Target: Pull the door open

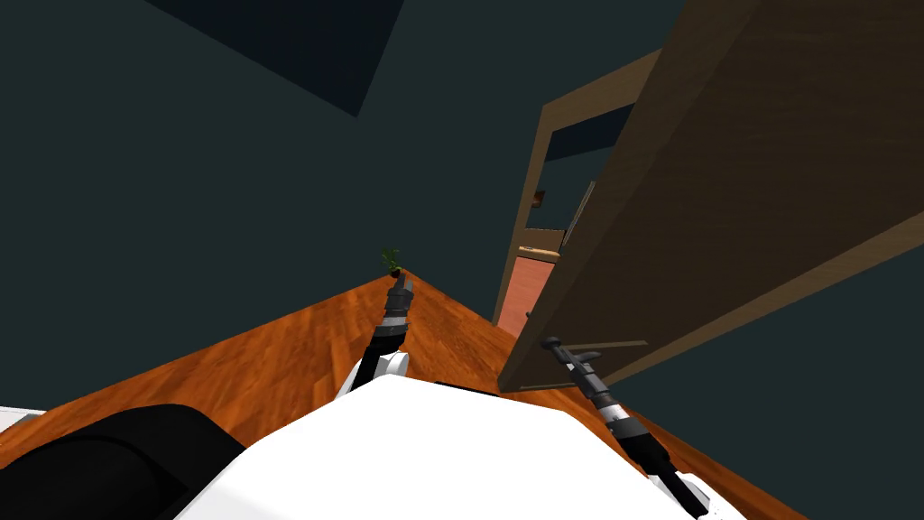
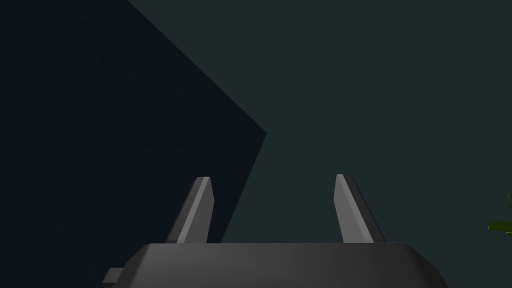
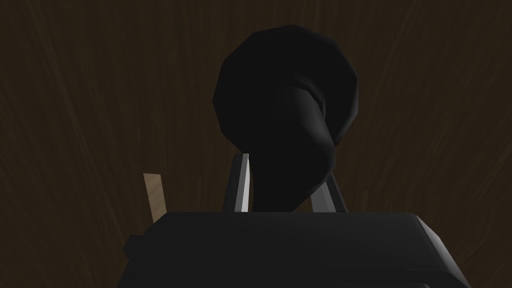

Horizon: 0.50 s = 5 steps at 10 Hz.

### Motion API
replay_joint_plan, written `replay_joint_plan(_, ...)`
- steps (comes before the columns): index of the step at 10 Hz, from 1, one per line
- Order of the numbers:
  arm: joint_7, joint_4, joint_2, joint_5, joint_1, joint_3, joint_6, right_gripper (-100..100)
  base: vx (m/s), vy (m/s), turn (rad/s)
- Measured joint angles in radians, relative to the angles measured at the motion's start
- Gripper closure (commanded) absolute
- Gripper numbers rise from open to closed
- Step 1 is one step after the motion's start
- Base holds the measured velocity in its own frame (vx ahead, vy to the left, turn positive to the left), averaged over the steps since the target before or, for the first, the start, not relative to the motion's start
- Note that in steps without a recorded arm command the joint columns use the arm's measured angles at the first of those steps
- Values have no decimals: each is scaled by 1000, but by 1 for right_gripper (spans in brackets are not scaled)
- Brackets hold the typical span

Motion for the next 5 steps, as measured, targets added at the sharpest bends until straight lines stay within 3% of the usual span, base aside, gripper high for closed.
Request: replay_joint_plan(5, 1, 16, -2, 1, 2, -1, -16, 100, -209, -117, 187)
